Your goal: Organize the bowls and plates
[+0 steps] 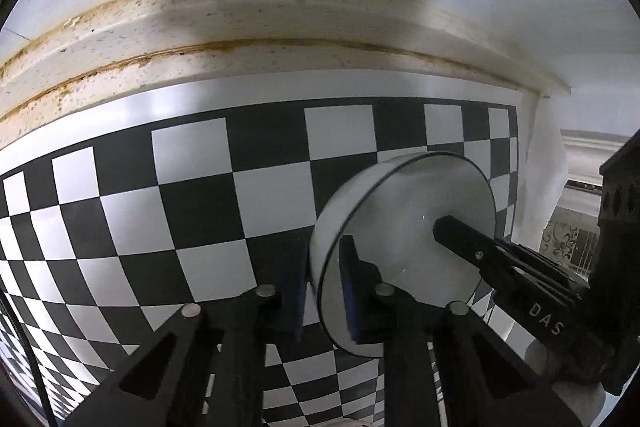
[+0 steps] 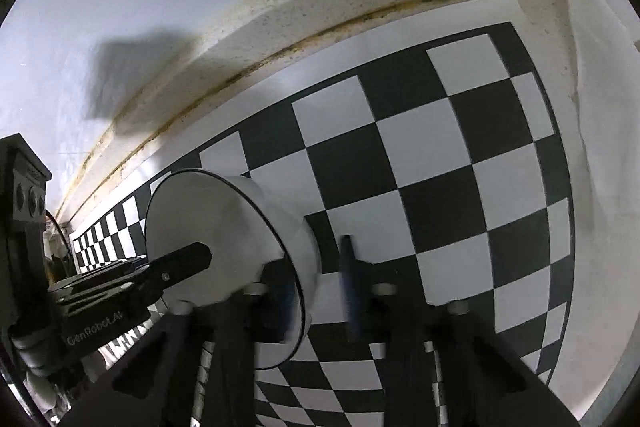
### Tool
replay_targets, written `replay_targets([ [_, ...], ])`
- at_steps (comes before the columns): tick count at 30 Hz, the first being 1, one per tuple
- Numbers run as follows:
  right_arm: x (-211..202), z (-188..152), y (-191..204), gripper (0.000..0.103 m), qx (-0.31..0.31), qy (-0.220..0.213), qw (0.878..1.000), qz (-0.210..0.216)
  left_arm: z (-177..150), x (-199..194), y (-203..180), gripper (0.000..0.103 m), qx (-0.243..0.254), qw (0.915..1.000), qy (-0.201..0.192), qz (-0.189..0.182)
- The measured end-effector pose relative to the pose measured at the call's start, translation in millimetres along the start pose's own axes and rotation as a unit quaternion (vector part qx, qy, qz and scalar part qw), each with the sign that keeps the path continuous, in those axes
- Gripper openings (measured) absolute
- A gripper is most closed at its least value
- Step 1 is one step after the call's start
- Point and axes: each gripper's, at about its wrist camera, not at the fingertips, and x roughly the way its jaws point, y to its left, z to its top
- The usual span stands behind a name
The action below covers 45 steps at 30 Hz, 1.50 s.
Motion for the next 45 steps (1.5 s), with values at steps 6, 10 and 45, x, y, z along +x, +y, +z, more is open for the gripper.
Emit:
replay_targets([
  [6,-2,-3,13,0.010,-0.014,-0.006,1.000,-0.018,-7,-10,-3,0.013,0.012,0.9997,-0.013,0.018],
  [10,-13,-12,17,0.010,-0.018,-0.013,1.000,-0.014,-19,-28,0,0.013,0.021,0.9993,-0.024,0.021],
  [45,-90,-306,18,0.010,-0.010,-0.059,0.998,0.013,-270,-79,-22,0.013,0.110,0.9926,-0.042,0.032],
])
